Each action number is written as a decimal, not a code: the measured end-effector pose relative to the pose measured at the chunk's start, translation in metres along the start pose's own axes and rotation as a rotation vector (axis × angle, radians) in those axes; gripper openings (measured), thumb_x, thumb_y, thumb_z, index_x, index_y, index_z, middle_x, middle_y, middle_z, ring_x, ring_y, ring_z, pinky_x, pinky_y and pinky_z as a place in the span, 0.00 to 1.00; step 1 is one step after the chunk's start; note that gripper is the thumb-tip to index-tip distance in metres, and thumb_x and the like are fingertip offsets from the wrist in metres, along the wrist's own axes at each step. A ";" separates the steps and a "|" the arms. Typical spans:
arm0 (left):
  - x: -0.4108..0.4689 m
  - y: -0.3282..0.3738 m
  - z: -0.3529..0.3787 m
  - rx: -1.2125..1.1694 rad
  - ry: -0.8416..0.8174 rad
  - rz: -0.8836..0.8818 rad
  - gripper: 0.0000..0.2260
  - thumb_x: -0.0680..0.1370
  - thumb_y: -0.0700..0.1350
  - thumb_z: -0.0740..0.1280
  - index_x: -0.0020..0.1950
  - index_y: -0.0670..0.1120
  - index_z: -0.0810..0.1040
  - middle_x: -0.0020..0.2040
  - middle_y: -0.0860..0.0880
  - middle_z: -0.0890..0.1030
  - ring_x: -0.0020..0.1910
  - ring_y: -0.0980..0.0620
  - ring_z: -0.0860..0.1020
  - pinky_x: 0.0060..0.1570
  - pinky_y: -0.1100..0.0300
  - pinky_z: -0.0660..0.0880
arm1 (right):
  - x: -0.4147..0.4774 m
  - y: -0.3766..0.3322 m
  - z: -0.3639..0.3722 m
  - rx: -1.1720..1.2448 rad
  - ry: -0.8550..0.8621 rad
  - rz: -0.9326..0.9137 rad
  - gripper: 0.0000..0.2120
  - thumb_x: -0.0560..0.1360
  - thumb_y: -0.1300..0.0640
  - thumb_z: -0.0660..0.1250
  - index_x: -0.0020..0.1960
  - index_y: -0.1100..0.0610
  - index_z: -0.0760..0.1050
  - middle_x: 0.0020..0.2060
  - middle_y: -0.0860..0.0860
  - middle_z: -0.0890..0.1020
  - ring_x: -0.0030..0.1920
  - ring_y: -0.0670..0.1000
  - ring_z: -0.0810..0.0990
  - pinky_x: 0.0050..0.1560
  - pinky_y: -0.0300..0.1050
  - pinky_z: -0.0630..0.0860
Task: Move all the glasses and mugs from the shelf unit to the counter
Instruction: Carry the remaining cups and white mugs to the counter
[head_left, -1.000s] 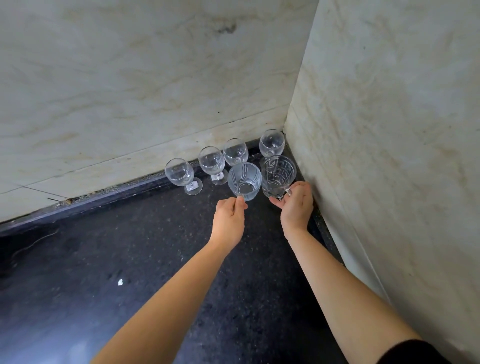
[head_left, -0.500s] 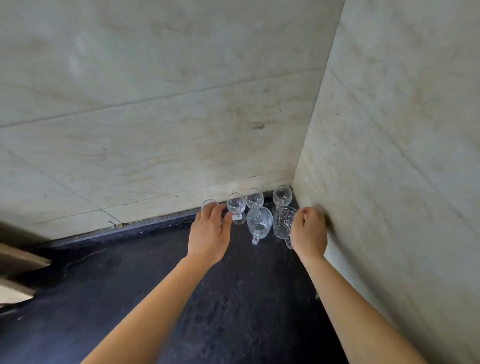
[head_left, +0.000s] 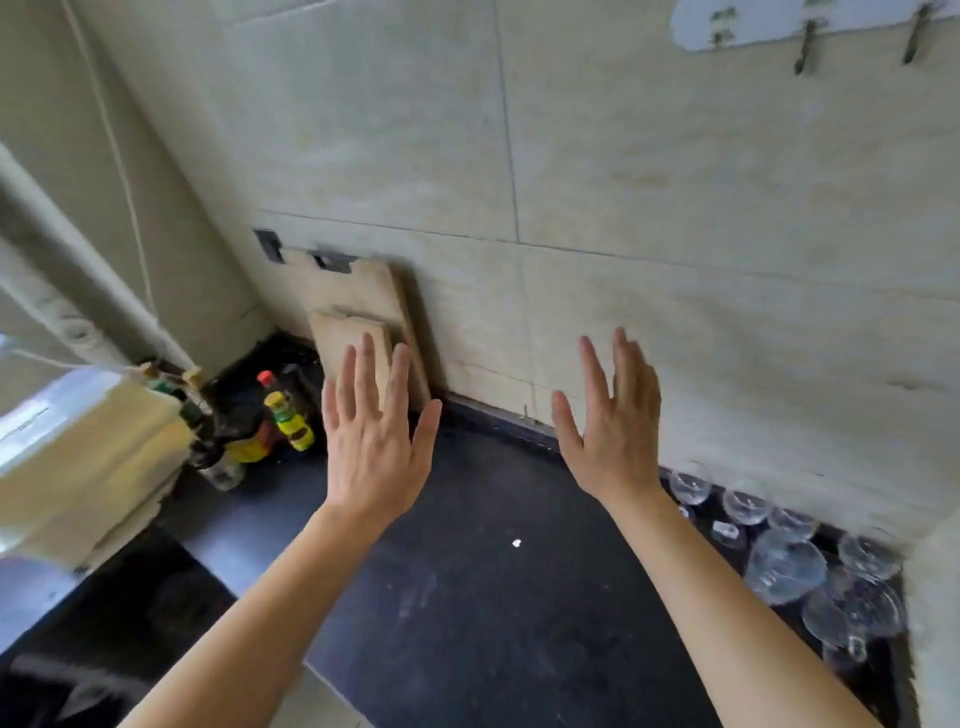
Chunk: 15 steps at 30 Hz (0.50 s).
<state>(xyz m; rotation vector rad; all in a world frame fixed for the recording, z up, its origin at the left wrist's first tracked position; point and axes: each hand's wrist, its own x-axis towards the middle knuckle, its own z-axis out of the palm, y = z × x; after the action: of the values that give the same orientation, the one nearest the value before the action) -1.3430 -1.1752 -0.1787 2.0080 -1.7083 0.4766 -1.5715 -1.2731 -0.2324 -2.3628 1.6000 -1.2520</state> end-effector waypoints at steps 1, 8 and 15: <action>-0.008 -0.021 -0.012 0.023 0.005 -0.037 0.30 0.82 0.57 0.56 0.79 0.44 0.60 0.80 0.36 0.55 0.79 0.36 0.53 0.74 0.35 0.56 | 0.001 -0.022 0.011 0.023 -0.029 -0.049 0.31 0.82 0.45 0.59 0.81 0.55 0.59 0.81 0.62 0.56 0.79 0.66 0.56 0.78 0.65 0.54; -0.085 -0.182 -0.118 0.161 0.112 -0.290 0.31 0.81 0.60 0.53 0.80 0.46 0.58 0.81 0.38 0.52 0.80 0.37 0.50 0.74 0.34 0.53 | 0.003 -0.226 0.060 0.173 -0.125 -0.393 0.32 0.81 0.44 0.61 0.81 0.53 0.58 0.81 0.62 0.56 0.79 0.67 0.57 0.78 0.66 0.54; -0.200 -0.379 -0.236 0.266 0.213 -0.483 0.31 0.81 0.60 0.53 0.81 0.47 0.56 0.81 0.40 0.49 0.80 0.39 0.47 0.74 0.34 0.51 | -0.053 -0.474 0.128 0.317 -0.160 -0.619 0.33 0.81 0.43 0.59 0.82 0.53 0.57 0.81 0.61 0.55 0.80 0.65 0.54 0.78 0.65 0.50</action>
<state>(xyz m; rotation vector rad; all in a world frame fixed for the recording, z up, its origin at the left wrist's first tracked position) -0.9957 -0.8330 -0.1350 2.3593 -1.0270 0.7396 -1.1351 -1.0578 -0.1461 -2.7308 0.5734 -1.2214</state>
